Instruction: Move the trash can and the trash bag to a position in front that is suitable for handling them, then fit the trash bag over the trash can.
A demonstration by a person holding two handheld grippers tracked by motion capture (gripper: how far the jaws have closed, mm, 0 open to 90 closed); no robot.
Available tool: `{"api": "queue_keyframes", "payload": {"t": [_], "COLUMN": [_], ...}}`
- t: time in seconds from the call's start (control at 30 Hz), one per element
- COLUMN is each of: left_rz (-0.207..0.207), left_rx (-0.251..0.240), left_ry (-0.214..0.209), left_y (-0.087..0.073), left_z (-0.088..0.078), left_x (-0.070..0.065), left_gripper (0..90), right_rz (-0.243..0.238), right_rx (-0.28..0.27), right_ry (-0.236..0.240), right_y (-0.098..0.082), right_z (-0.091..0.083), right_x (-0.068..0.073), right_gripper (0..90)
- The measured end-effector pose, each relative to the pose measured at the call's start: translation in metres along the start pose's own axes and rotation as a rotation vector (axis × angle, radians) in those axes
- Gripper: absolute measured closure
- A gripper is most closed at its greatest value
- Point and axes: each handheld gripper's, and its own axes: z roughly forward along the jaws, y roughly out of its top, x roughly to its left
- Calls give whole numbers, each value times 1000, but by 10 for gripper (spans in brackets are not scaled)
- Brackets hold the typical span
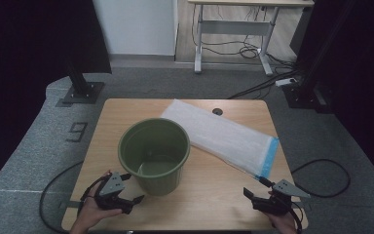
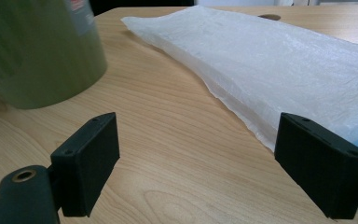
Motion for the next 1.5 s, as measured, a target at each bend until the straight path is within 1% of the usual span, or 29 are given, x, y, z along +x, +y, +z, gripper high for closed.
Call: {"api": "queue_keyframes", "payload": {"t": [0.03, 0.1, 0.13, 0.2, 0.23, 0.3, 0.4, 0.43, 0.47, 0.5, 0.6, 0.67, 0.7, 0.77, 0.83, 0.93, 0.97, 1.0, 1.03, 1.17, 1.2, 1.23, 1.27, 1.3, 1.33, 1.4, 1.43, 1.47, 1.5], "left_rz": [0, 11, 11, 16, 16, 17, 23, 23, 27, 27, 41, 45, 56, 60, 55, 45, 45, 42, 42, 21, 21, 10, -14, -14, -38, -51, -51, -66, -66], "left_rx": [0, -6, -6, -6, -6, -8, -13, -13, -11, -11, -5, -5, -2, -6, -14, -23, -23, -26, -26, -13, -13, -11, -8, -8, -11, -10, -10, -8, -8], "left_ry": [0, -11, -11, -5, -5, -2, -8, -8, -8, -8, -16, -17, -13, -7, 1, 26, 26, 39, 39, 84, 84, 92, 104, 104, 110, 118, 118, 129, 129], "left_y": [0, 9, 9, 16, 16, 21, 27, 27, 30, 30, 36, 37, 38, 38, 36, 34, 34, 32, 32, 24, 24, 22, 17, 17, 12, 8, 8, 3, 3], "left_z": [0, 10, 10, 20, 20, 26, 35, 35, 39, 39, 47, 49, 50, 50, 48, 41, 41, 37, 37, 27, 27, 25, 22, 22, 19, 17, 17, 14, 14], "left_x": [0, -3, -3, -5, -5, -7, -12, -12, -14, -14, -18, -19, -21, -21, -22, -21, -21, -20, -20, -13, -13, -10, -4, -4, 1, 4, 4, 7, 7], "left_gripper": [125, 128, 131, 134, 134, 136, 136, 136, 136, 138, 138, 139, 139, 140, 141, 141, 141, 141, 141, 140, 140, 140, 141, 141, 141, 141, 141, 141, 141], "right_rz": [0, -12, -12, -16, -16, -18, -26, -25, -24, -24, -19, -19, -22, -23, -22, -23, -25, -26, -29, -48, -48, -48, -44, -43, -43, -40, -40, -36, -36], "right_rx": [0, 7, 7, 8, 8, 11, 6, 5, 4, 4, 6, 8, 13, 14, 15, 18, 19, 20, 22, 33, 33, 35, 40, 46, 51, 65, 65, 70, 70], "right_ry": [0, 5, 5, 6, 6, 7, 3, 3, 1, 1, -5, -8, -9, -12, -15, -19, -23, -27, -31, -52, -52, -56, -79, -93, -104, -133, -133, -153, -153], "right_y": [0, 0, 0, 0, 0, -1, -1, -1, -1, -1, -2, -3, -3, -4, -4, -5, -5, -6, -6, -5, -5, -5, -3, -3, -2, 1, 1, 7, 7], "right_z": [0, 2, 2, 2, 2, 1, -3, -4, -5, -5, -5, -5, -6, -6, -7, -8, -8, -8, -8, -6, -6, -5, -3, -2, 0, 7, 7, 15, 15], "right_x": [0, 3, 3, 5, 5, 6, 8, 9, 8, 8, 7, 8, 8, 8, 8, 9, 9, 9, 10, 13, 13, 14, 16, 17, 17, 17, 17, 17, 17], "right_gripper": [135, 135, 135, 136, 136, 136, 138, 139, 140, 140, 141, 142, 143, 143, 144, 146, 146, 146, 146, 143, 143, 138, 137, 135, 133, 133, 133, 135, 135]}}
